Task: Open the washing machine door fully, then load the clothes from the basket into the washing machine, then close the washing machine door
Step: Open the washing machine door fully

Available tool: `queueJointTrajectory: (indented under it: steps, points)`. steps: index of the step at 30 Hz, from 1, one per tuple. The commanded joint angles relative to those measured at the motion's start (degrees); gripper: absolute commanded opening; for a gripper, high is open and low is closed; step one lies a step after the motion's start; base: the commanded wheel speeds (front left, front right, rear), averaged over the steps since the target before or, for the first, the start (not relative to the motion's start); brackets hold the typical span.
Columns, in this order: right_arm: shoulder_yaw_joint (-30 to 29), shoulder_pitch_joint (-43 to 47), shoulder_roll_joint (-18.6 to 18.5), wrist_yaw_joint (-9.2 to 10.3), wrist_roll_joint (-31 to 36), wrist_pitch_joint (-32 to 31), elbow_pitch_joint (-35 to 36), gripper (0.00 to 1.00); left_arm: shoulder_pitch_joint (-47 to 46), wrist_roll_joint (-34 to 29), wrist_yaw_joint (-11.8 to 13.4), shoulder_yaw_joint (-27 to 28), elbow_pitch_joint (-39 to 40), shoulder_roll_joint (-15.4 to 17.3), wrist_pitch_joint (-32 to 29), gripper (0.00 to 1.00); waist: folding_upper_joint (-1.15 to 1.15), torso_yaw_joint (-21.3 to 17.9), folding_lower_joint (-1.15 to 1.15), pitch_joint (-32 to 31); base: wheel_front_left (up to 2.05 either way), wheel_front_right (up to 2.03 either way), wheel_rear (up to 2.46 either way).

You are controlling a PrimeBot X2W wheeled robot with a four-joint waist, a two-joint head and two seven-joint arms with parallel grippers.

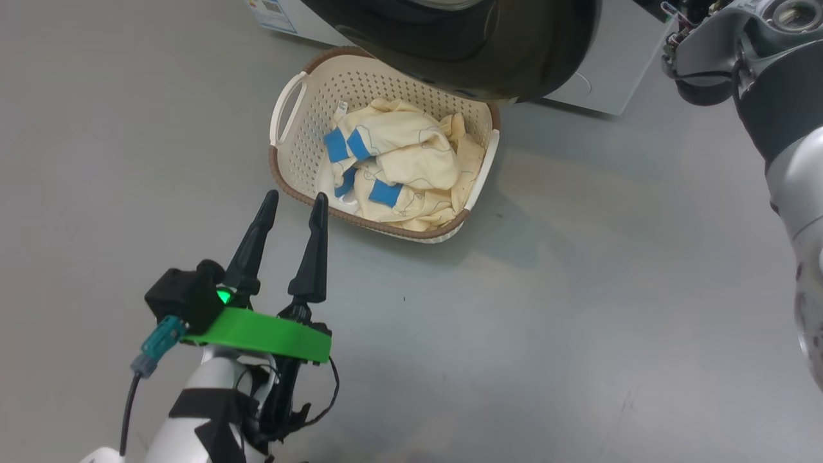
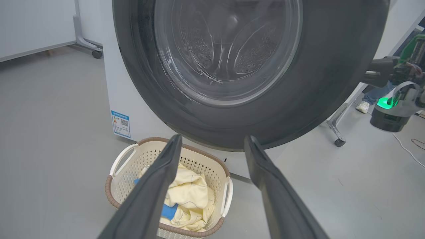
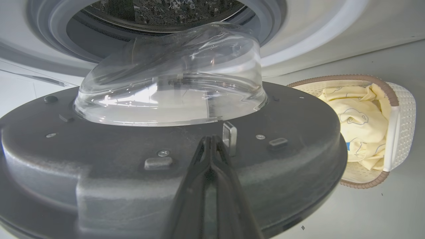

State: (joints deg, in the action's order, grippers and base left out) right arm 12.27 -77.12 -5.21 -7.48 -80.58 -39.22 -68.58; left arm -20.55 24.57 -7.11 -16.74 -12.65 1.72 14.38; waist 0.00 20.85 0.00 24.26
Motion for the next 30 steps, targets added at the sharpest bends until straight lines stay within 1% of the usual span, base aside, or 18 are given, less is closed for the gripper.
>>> queueJointTrajectory:
  steps: [1,3,13,26,30]
  points:
    - [2.1,0.5,2.3,-0.01,-1.7,-0.9,2.8,0.00,0.7,-0.7,-0.4,2.3,1.4,1.2,0.6,1.00,0.00,-0.2,0.00,-0.6,0.00,0.00,0.00]
    - [3.0,1.0,2.3,-0.01,-2.6,-1.1,3.2,0.00,0.8,-0.8,-0.4,2.3,1.3,1.2,0.6,1.00,0.00,-0.3,0.00,-0.8,0.00,0.00,0.00]
    - [13.3,5.2,2.3,-0.01,-11.1,-2.3,6.7,0.00,2.0,-1.5,-0.4,2.6,1.3,1.2,0.6,1.00,0.00,-0.9,0.00,-3.3,0.00,0.00,0.00]
    - [26.8,9.7,2.3,-0.01,-21.5,-1.0,13.3,0.00,3.5,-2.0,-0.4,3.0,1.4,1.2,0.6,1.00,0.00,-1.0,0.00,-5.4,0.00,0.00,0.00]
    - [31.3,10.6,2.3,-0.01,-23.3,-0.7,14.9,0.00,3.8,-2.1,-0.4,3.1,1.4,1.2,0.6,1.00,0.00,-0.9,0.00,-5.8,0.00,0.00,0.00]
